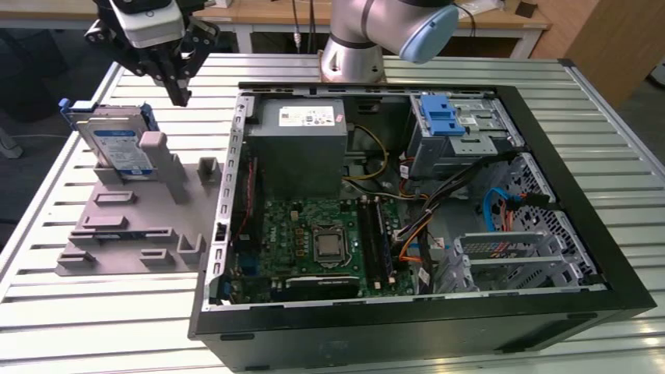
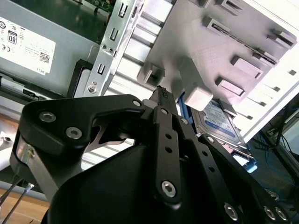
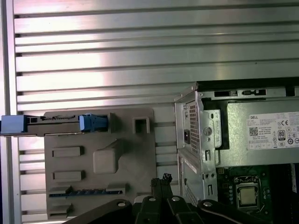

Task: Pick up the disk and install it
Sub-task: 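Reach for the disk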

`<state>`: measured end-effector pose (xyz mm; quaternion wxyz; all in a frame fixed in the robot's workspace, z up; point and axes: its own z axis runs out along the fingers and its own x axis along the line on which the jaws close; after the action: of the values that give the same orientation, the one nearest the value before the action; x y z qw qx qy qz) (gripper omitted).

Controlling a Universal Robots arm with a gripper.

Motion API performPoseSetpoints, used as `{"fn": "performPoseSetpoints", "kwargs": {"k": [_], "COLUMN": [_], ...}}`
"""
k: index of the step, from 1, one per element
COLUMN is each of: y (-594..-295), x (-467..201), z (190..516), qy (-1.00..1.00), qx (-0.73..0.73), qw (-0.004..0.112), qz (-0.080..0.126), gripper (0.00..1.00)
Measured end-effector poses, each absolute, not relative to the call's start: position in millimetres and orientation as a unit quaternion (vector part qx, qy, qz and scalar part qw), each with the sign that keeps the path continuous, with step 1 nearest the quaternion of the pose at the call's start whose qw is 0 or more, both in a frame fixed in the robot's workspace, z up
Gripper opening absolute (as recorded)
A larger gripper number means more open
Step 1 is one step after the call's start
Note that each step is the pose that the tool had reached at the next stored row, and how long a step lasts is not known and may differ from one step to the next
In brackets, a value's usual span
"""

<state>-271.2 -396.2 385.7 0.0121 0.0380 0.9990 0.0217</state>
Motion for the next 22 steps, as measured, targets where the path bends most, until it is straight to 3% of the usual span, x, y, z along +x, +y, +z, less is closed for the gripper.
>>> {"fn": "performPoseSetpoints", "kwargs": {"k": [22], "y": [-394.0], "x": [-305.9], "z": [384.7], "qy": [0.999], "qx": [0.039], "qw": [0.011], "qz": [0.022], "gripper": [0.11]}}
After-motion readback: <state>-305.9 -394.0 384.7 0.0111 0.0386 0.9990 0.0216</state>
